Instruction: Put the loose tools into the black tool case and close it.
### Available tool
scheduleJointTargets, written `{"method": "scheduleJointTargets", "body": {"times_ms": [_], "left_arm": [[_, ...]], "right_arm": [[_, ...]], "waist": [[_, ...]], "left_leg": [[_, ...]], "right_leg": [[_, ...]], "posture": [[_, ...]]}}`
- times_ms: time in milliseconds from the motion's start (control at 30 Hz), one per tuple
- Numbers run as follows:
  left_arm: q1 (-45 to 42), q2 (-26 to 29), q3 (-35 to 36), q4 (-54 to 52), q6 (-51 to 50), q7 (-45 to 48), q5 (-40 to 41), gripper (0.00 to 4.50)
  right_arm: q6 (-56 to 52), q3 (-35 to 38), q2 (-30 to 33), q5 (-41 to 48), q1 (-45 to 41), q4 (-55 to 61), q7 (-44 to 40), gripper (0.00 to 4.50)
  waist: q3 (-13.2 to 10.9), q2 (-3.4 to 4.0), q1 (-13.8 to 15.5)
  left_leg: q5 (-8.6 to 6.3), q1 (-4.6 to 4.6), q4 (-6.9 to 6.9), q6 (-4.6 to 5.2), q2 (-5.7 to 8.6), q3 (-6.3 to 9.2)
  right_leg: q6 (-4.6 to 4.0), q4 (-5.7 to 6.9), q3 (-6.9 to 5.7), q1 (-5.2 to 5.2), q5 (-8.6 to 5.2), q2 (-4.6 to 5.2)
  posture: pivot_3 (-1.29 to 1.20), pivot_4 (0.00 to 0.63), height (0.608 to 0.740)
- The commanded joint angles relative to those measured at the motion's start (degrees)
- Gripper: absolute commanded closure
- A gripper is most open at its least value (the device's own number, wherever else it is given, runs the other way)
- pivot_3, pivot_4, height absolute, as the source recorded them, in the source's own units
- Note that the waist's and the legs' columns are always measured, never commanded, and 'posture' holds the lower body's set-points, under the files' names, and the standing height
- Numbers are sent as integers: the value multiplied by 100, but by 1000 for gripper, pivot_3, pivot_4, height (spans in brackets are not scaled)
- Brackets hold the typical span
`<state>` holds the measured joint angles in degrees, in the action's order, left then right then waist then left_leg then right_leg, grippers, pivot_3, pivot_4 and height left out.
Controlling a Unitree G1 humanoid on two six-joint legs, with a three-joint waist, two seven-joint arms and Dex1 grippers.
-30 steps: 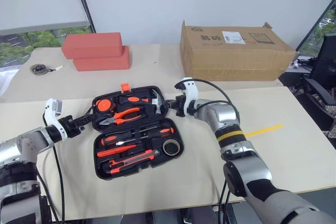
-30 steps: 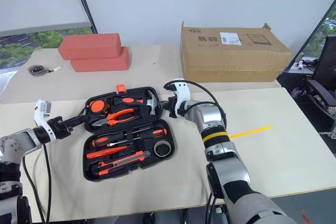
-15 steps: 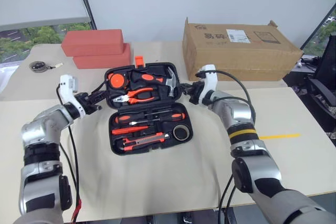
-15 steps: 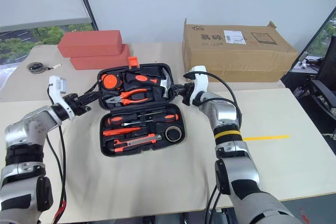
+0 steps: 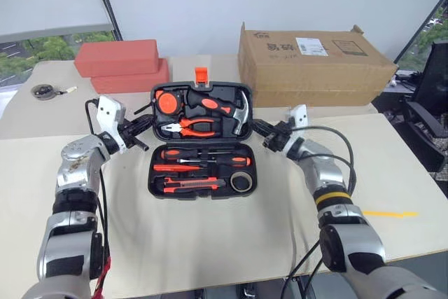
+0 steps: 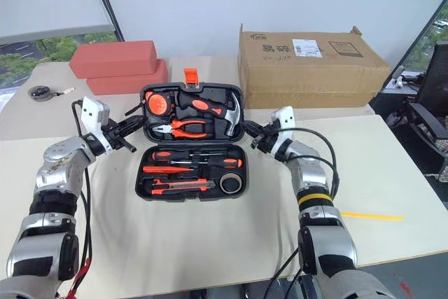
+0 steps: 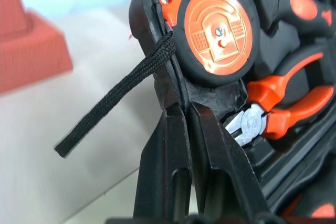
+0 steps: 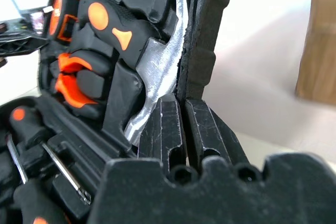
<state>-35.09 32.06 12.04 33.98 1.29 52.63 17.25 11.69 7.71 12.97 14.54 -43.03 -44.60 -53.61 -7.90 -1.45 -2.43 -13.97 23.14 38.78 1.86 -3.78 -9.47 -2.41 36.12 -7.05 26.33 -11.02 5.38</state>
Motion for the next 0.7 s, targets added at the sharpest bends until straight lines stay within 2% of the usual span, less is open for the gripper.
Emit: {"method": "scheduleJointTargets", "body": {"times_ms": [33, 300, 433, 700], "left_arm": [[199, 0, -14, -859, 867, 12, -90, 4454], [960, 99, -110, -1453, 2153, -337, -634, 4454], [1231, 144, -218, -1345, 2991, -450, -1000, 4454], [1441, 342, -334, -832, 3748, -450, -1192, 4454]], "right_arm": [[891, -61, 7, 90, -78, 359, -414, 4500], [1599, -190, 104, -133, 189, 209, -350, 4500], [2204, -292, 167, -318, 256, -8, -432, 4500], [2538, -414, 386, -389, 400, -164, -657, 4500]], "waist": [[0, 0, -1], [-1, 1, 17], [-1, 2, 20], [-1, 2, 28]], "left_leg": [[0, -2, 1, 0, -1, 1], [-1, -25, 1, 1, -2, 8], [-1, -28, 1, 1, -3, 7], [-1, -32, 1, 1, -4, 6]], "right_leg": [[1, 1, 1, -1, 0, 0], [0, -4, 10, -9, 0, 7], [0, -3, 9, -8, 1, 7], [0, 0, 9, -9, 0, 9]], "posture": [[0, 150, 712], [0, 150, 712], [0, 150, 712], [0, 150, 712]]}}
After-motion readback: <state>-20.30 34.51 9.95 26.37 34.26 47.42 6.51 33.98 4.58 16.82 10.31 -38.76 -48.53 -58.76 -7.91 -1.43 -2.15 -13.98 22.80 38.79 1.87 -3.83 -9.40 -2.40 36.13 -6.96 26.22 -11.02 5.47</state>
